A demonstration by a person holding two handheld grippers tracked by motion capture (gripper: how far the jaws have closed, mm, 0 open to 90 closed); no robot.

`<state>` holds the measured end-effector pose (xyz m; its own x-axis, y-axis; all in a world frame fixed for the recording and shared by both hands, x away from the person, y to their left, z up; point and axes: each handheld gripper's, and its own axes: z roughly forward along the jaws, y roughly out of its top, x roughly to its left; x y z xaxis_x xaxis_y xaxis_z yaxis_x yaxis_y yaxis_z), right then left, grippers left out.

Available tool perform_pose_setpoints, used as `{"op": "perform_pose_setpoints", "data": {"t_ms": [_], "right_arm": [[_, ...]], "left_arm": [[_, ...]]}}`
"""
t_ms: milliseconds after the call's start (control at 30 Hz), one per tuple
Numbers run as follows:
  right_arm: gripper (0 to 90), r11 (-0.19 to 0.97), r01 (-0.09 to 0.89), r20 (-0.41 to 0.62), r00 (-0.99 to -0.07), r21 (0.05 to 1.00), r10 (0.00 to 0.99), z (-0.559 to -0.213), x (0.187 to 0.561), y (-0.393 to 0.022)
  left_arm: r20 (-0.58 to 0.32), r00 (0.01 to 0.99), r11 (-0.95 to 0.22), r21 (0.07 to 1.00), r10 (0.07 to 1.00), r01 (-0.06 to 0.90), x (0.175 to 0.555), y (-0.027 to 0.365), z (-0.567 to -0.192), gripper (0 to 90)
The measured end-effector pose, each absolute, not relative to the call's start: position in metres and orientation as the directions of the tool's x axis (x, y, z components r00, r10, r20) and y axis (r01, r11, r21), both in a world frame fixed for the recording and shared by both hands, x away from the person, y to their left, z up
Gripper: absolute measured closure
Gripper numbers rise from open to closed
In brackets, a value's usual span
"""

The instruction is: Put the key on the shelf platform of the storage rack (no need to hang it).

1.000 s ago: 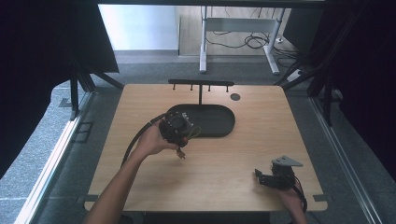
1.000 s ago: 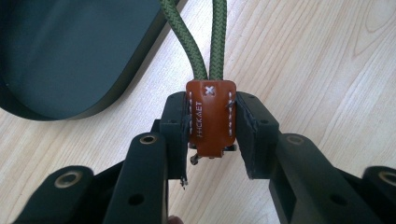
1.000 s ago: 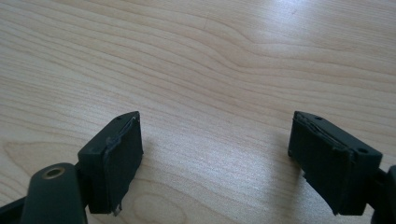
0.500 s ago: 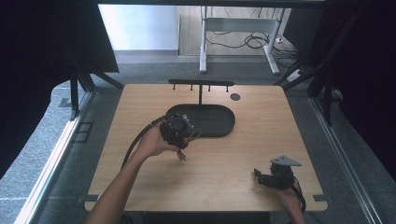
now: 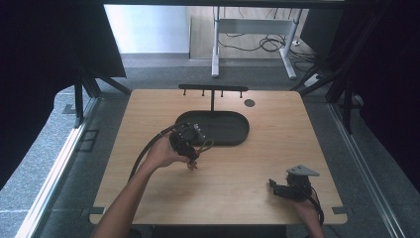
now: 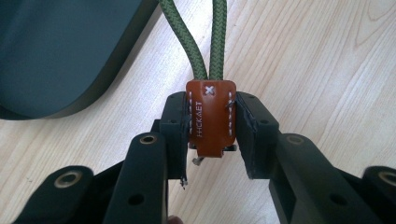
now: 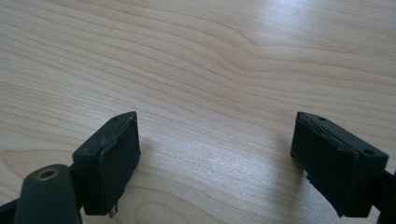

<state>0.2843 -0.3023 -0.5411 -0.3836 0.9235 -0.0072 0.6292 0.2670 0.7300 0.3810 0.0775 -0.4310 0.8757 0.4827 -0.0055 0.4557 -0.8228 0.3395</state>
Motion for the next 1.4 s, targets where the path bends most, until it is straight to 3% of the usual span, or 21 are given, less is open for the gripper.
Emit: {"op": "perform_pose_setpoints", "data": {"t_ms": [767,1400], "right_arm": [[15.0,0.267,0.631,-0.007,-0.383,0.728,0.924,-0.541,0.285,-0.302],[15.0,0.266,0.631,-0.006,-0.383,0.729,0.924,-0.541,0.285,-0.302]], "left_arm": [[0.018,0.88,-0.826,0.354,0.474,0.438,0.384,0.075,-0.415,67.3],[0.033,0.869,-0.816,0.364,0.494,0.45,0.415,0.071,-0.392,67.3]]}}
